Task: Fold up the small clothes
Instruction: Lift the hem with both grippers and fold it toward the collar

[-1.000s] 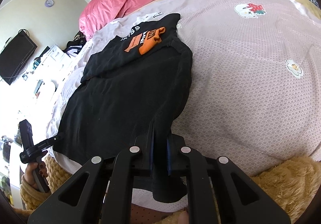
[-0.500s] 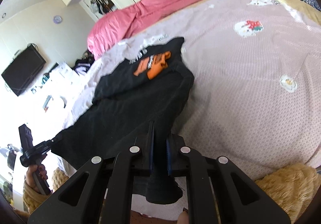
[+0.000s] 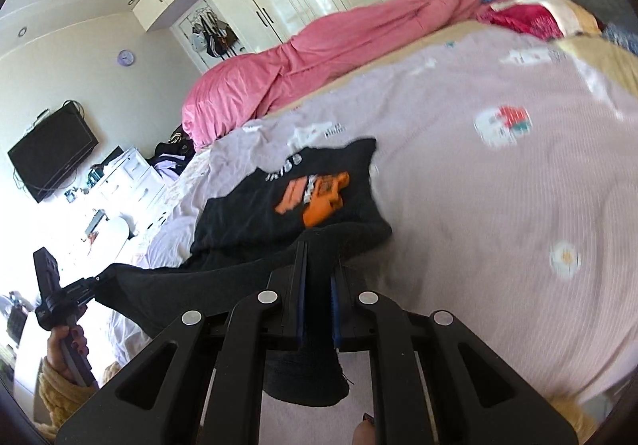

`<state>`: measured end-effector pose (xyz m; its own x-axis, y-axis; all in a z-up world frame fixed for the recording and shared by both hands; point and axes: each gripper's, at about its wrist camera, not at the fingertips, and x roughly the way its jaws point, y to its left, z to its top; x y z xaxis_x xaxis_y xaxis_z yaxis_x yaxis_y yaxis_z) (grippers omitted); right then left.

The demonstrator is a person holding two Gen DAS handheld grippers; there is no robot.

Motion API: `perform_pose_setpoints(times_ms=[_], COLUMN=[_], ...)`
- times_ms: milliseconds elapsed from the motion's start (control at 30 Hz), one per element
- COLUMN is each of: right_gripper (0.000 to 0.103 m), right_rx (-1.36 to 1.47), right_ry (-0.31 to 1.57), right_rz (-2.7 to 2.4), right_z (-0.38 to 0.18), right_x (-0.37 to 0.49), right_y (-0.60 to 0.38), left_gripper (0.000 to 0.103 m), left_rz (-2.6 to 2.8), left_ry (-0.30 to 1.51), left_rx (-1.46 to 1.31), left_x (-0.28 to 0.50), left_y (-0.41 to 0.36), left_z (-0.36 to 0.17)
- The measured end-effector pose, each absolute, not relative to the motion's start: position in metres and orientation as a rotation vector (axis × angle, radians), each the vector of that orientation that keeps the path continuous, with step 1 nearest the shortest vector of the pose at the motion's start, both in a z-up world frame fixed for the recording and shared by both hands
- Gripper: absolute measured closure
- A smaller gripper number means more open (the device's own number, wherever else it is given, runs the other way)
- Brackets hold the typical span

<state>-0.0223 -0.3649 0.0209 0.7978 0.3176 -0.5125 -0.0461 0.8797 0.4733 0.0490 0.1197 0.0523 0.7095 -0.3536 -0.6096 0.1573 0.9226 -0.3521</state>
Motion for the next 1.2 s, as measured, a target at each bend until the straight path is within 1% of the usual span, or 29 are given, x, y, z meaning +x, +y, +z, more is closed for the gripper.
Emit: perform_pose_setpoints(times_ms=[233, 400, 933, 1200], right_gripper=[0.095, 0.094, 0.094, 0.094], right_rx=[0.339, 0.276, 0.316, 0.344], right_ry=[0.582, 0.592, 0.668, 0.710], right_rz=[0.147, 0.107, 0.088, 0.080], right_z=[0.047, 0.052, 0.057, 0.058], right_x=[0.012, 0.039, 0.115, 0.151], right_y=[-0.352, -0.344, -0.351, -0.355], left_gripper=[0.100, 0.100, 0.099, 0.099], left_rz=[-0.277, -0.265, -0.233, -0.203], left_ry=[0.698, 0.688, 0.685, 0.701], left_rx=[-0.267, -0.250, -0.194, -0.140], left_x=[0.069, 0.086, 0.140, 0.166], left_y=[0.116, 0.113, 0.100, 0.089], left_z=[0.066, 0.073, 0.077, 0.070])
